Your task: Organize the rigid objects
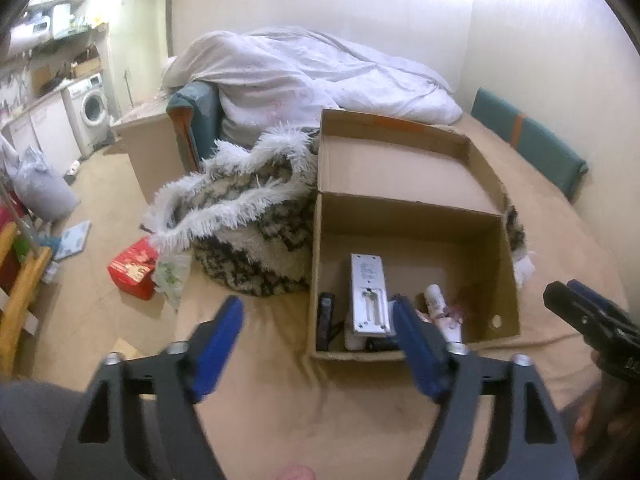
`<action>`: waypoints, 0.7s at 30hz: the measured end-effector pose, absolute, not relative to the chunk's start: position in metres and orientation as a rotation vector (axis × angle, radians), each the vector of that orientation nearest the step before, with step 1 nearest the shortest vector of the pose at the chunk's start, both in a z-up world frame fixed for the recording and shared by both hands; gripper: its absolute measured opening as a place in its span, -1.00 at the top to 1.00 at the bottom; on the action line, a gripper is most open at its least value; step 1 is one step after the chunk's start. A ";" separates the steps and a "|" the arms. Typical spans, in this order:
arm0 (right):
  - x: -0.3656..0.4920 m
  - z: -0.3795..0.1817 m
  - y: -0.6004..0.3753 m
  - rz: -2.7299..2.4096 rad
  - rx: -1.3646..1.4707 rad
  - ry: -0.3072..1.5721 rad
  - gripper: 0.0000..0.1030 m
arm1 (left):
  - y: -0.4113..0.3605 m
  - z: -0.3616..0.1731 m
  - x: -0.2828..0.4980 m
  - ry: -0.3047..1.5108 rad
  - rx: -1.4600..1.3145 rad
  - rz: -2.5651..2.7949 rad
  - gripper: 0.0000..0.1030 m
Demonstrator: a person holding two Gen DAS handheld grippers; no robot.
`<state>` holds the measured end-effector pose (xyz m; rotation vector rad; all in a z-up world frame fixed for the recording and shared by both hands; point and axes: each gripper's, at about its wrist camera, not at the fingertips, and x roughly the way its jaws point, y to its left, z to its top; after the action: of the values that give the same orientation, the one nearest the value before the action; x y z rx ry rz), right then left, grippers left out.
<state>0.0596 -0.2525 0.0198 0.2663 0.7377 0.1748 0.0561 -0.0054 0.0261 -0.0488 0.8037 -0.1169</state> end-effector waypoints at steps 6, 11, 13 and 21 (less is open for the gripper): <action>0.039 0.009 -0.253 0.145 0.246 0.713 -1.00 | -0.005 0.016 0.044 0.780 -0.052 -0.103 -1.00; 0.041 -0.010 -0.255 0.111 0.216 0.735 -1.00 | -0.013 0.006 0.047 0.750 0.034 -0.007 -1.00; 0.043 -0.010 -0.257 0.106 0.231 0.718 -1.00 | -0.016 0.004 0.047 0.752 0.035 -0.034 -1.00; 0.043 -0.013 -0.253 0.105 0.211 0.723 -1.00 | -0.017 0.000 0.049 0.768 0.019 -0.059 -1.00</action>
<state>0.0434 -0.2526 -0.0127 0.2108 0.7229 0.1046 0.0487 -0.0172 0.0003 0.0194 0.7678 -0.0587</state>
